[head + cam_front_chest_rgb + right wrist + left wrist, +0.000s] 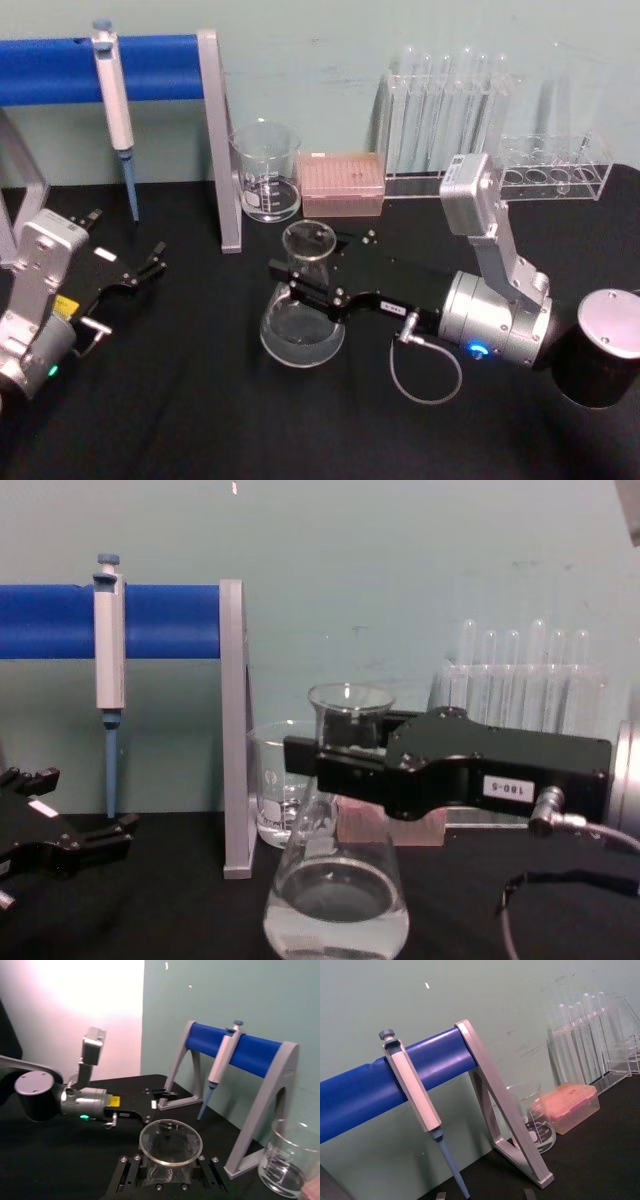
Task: Grasp the erlenmeyer flask with one hand, shake it three times, then place it back.
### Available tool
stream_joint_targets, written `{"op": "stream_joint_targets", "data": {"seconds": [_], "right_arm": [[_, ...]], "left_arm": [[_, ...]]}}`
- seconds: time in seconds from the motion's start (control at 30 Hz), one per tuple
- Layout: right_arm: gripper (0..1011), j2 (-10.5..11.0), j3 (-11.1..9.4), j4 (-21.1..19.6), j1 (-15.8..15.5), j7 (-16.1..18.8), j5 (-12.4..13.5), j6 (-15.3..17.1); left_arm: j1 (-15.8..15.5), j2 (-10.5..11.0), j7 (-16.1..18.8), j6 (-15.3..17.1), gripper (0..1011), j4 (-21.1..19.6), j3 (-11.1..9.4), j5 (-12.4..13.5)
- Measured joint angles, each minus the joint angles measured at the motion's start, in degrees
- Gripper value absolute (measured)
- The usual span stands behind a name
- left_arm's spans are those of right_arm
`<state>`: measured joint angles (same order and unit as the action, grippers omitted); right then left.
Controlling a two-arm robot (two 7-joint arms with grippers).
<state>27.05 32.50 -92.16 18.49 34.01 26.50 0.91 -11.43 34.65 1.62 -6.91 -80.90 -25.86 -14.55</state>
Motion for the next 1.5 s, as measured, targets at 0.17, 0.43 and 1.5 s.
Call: {"op": "stream_joint_targets", "data": {"seconds": [0.17,0.43,1.5], "right_arm": [[449,-0.3,-1.0,0.5,0.1,-1.7,-0.2,0.0],[449,-1.0,-2.7,1.9,0.5,-4.1,-0.9,-0.3],[449,-3.4,-11.9,5.8,-1.0,-12.2,-4.6,0.3]], "left_arm": [[0.0,0.0,0.0,0.0,1001,0.0,0.0,0.0],[0.0,0.0,0.0,0.0,1001,0.0,0.0,0.0],[0.0,0.0,0.0,0.0,1001,0.0,0.0,0.0]]}}
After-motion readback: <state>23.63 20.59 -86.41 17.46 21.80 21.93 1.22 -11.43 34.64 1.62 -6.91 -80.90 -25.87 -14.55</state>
